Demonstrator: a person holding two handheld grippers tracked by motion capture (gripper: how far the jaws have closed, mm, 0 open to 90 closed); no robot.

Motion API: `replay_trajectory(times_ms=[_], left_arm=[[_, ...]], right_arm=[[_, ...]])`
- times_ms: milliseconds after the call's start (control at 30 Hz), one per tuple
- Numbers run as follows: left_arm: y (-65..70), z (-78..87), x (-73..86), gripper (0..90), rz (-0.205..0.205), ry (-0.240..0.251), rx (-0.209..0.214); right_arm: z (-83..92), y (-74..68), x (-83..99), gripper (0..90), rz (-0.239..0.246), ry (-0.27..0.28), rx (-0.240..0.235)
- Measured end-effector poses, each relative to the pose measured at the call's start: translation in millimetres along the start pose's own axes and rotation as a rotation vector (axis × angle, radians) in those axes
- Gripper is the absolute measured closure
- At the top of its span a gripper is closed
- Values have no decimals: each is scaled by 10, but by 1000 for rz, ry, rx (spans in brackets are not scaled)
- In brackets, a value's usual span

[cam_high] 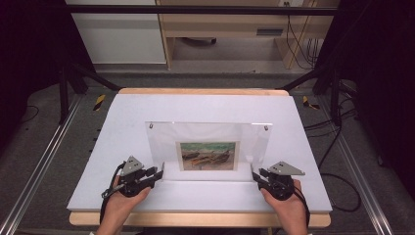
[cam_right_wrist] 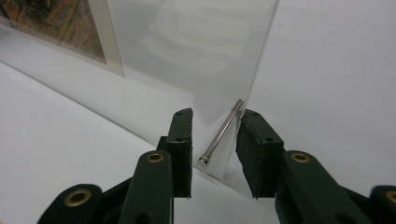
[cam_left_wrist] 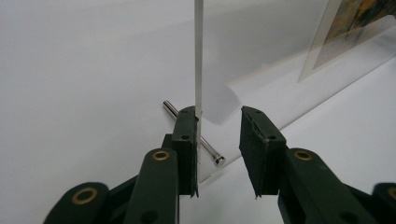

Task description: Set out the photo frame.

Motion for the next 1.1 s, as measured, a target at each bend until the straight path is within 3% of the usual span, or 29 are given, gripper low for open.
replay_trajectory(times_ms=[767, 967, 1100], left_arm=[[4, -3, 4, 661, -8, -11, -11], [16, -3, -12, 622, -3, 2, -15], [19, 1, -33, 552, -2, 16, -14]], right_arm=[[-22, -15, 0, 616, 27, 5, 8], [-19, -31, -40, 505, 46, 41, 9], [-30, -34, -71, 344, 65, 40, 36]])
Point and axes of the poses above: each handheld gripper's, and its own axes: z roughly backward along the jaws, x roughly out of its underside, y roughly to its right, the point moved 8 cm from there along -z, roughly forward along the jaws, and after that the axes turned 4 degrees about x, right-handed, at the moved point
